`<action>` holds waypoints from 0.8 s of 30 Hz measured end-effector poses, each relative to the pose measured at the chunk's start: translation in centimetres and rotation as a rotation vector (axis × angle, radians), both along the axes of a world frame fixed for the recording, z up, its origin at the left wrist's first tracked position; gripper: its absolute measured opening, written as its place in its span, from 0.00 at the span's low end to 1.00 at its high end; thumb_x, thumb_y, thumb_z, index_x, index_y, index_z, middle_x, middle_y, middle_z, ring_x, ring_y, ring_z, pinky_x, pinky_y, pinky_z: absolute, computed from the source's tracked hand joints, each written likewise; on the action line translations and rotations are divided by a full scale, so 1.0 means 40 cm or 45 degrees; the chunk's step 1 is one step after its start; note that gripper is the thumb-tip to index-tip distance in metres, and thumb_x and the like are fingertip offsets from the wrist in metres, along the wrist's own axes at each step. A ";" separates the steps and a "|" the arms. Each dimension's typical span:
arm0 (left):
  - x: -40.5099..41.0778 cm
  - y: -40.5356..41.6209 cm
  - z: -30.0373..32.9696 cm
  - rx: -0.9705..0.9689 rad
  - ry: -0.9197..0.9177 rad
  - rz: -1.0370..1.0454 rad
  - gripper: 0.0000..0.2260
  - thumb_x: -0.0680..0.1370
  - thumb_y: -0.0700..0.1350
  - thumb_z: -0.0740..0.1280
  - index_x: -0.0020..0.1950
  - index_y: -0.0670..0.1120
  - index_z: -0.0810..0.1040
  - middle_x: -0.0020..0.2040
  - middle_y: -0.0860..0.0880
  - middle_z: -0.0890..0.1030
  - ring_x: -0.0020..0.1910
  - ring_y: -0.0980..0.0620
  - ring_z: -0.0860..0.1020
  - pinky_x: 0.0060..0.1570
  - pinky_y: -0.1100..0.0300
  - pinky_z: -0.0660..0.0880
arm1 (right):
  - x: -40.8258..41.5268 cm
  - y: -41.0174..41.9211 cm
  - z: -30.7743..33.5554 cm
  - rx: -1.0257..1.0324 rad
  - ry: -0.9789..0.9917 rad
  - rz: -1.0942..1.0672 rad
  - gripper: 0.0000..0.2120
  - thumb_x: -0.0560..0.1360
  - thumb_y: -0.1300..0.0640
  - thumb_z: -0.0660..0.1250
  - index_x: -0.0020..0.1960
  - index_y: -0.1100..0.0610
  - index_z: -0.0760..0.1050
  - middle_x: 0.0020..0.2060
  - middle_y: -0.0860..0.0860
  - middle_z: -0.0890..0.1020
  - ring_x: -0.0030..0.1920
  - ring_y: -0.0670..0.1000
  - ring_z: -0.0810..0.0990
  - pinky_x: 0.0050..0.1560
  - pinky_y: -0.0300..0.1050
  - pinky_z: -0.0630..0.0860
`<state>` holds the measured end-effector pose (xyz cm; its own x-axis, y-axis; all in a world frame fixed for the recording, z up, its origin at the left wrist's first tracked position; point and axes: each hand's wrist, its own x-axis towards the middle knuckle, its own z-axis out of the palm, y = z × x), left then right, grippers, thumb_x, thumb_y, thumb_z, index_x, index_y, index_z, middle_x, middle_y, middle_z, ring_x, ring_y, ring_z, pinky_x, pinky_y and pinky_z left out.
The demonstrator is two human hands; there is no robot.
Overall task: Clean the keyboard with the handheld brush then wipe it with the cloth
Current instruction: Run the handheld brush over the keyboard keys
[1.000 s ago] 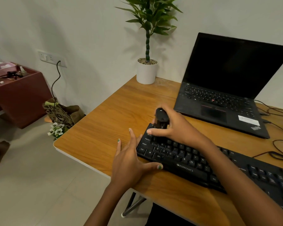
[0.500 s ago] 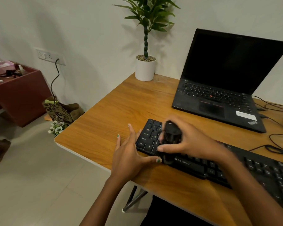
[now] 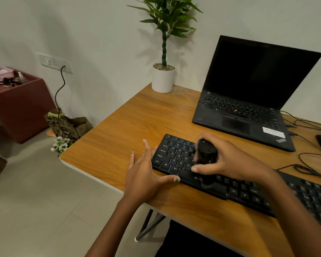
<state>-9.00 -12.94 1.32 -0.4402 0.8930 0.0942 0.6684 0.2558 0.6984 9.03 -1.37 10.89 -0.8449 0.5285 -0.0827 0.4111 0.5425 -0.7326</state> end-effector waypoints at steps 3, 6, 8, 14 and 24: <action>-0.004 0.002 -0.008 0.034 0.027 -0.043 0.60 0.59 0.73 0.66 0.79 0.46 0.40 0.65 0.72 0.51 0.67 0.70 0.52 0.73 0.59 0.37 | -0.095 -0.033 -0.034 0.004 0.197 -0.001 0.20 0.68 0.52 0.76 0.53 0.49 0.68 0.46 0.48 0.80 0.48 0.47 0.80 0.52 0.50 0.79; -0.008 0.002 -0.014 0.046 0.026 -0.038 0.59 0.59 0.75 0.63 0.79 0.47 0.45 0.69 0.72 0.50 0.71 0.66 0.55 0.74 0.58 0.38 | -0.178 -0.057 -0.062 0.038 0.371 0.022 0.22 0.68 0.51 0.76 0.54 0.50 0.66 0.47 0.50 0.80 0.48 0.51 0.80 0.50 0.55 0.78; -0.010 0.004 -0.025 0.041 0.073 -0.006 0.59 0.58 0.78 0.60 0.79 0.45 0.50 0.75 0.58 0.62 0.72 0.61 0.60 0.75 0.57 0.40 | -0.208 -0.061 -0.078 0.042 0.467 0.000 0.22 0.69 0.53 0.75 0.55 0.52 0.66 0.47 0.51 0.79 0.47 0.50 0.80 0.49 0.53 0.78; -0.001 0.001 -0.003 0.047 -0.001 -0.018 0.61 0.60 0.72 0.67 0.77 0.48 0.34 0.64 0.69 0.58 0.64 0.71 0.50 0.72 0.60 0.38 | -0.146 0.002 -0.086 -0.005 0.493 -0.138 0.20 0.70 0.57 0.75 0.53 0.51 0.66 0.47 0.51 0.80 0.46 0.50 0.82 0.44 0.45 0.81; -0.010 0.005 -0.015 0.074 0.036 -0.024 0.62 0.57 0.76 0.63 0.77 0.47 0.34 0.67 0.70 0.55 0.67 0.70 0.51 0.72 0.60 0.37 | 0.126 0.139 -0.067 -0.031 0.400 -0.595 0.18 0.70 0.58 0.73 0.54 0.54 0.67 0.47 0.54 0.79 0.48 0.52 0.79 0.38 0.39 0.74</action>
<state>-9.39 -12.73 0.72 -0.4201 0.8936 0.1583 0.6921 0.2027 0.6928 14.09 4.17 8.21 -0.5077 0.8533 0.1187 0.3634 0.3369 -0.8686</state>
